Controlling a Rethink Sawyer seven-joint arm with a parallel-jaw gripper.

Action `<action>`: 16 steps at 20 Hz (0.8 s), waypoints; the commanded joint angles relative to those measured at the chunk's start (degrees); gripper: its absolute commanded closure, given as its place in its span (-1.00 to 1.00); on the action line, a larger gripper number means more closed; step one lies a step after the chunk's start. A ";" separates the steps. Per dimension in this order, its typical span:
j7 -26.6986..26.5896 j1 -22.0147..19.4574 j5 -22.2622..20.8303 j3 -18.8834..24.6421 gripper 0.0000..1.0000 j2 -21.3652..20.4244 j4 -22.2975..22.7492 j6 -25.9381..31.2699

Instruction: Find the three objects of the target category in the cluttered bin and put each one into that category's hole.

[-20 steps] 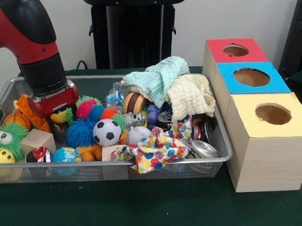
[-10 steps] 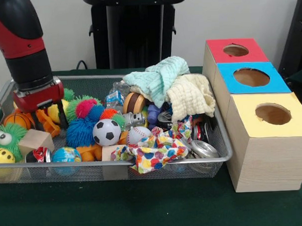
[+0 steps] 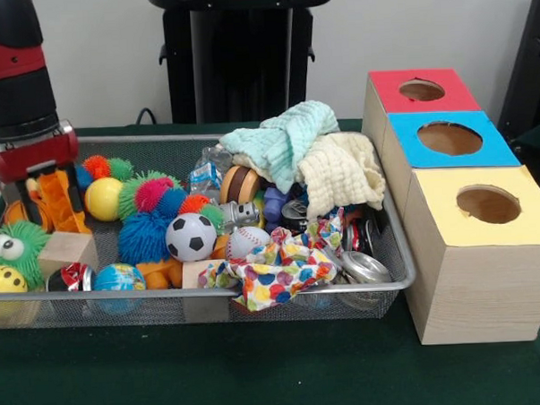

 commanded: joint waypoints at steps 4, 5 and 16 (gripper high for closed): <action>-3.88 -0.18 -0.43 -1.40 -1.00 -1.64 3.53 1.07; -3.68 -0.13 -0.47 -1.43 -1.00 -2.08 4.05 0.99; -1.11 -0.80 -1.27 -2.11 -1.00 -2.08 6.86 -1.89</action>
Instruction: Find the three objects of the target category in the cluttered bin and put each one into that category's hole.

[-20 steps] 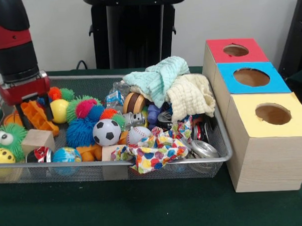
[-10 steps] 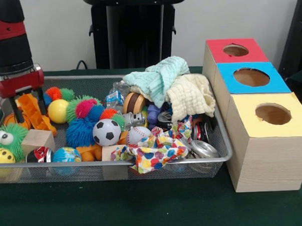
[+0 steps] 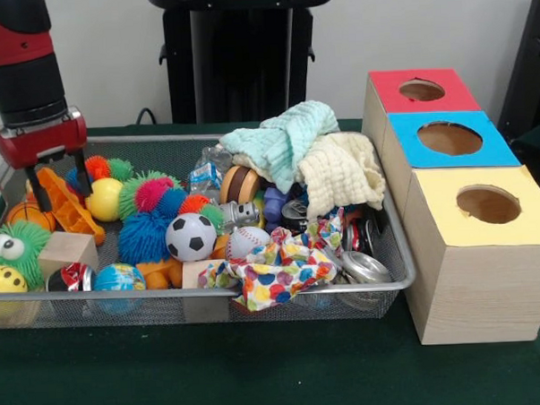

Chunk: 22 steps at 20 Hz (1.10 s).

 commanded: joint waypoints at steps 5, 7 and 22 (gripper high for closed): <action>-1.71 -0.45 -0.12 -1.79 -1.00 -0.67 3.36 -0.04; -2.14 -0.28 -0.19 -1.82 -1.00 -0.66 3.08 0.33; -3.61 0.71 -2.75 -3.97 -1.00 4.47 -1.02 -0.67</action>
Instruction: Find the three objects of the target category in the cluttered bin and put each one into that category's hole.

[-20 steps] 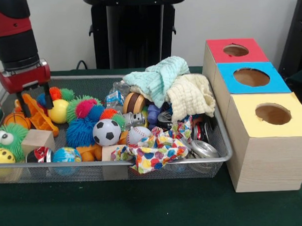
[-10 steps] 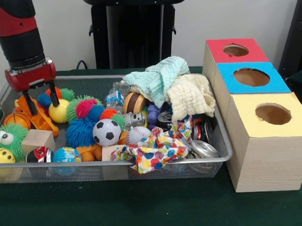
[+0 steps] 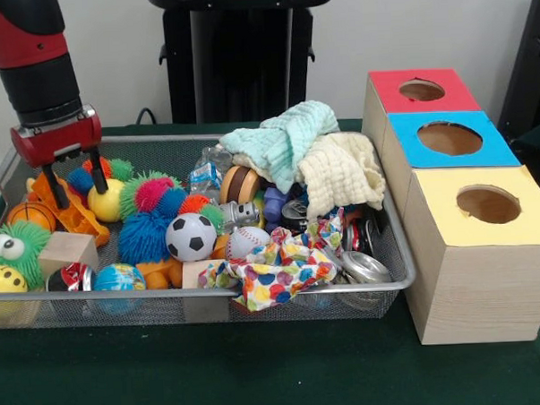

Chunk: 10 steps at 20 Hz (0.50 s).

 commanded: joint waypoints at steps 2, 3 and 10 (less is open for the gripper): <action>-4.02 0.92 -2.64 -3.20 -1.00 4.13 -3.38 0.86; -4.17 1.09 -2.83 -3.26 -1.00 4.46 -3.79 0.82; -3.97 1.72 -3.83 -3.83 -1.00 5.97 -5.11 -0.05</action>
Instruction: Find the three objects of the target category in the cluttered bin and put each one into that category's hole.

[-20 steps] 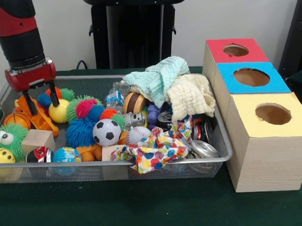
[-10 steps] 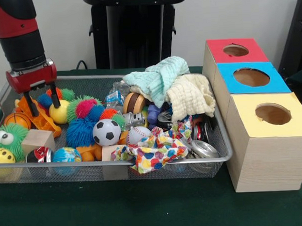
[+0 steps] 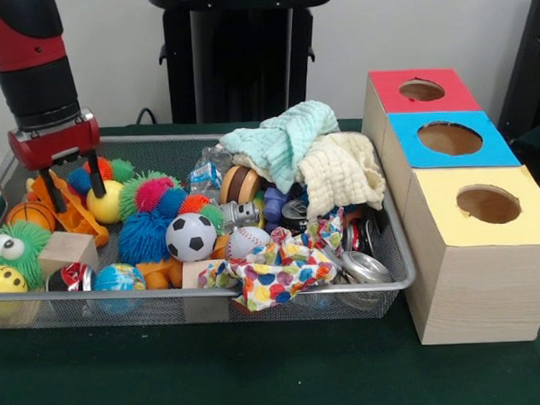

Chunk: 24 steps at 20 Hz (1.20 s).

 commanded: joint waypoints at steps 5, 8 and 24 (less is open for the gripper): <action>-4.23 2.17 -4.07 -4.02 -1.00 6.77 -5.67 -0.14; -4.28 2.68 -4.09 -4.23 -1.00 6.85 -6.20 -0.14; -6.16 1.81 -2.39 -3.04 1.00 8.57 -6.72 -0.30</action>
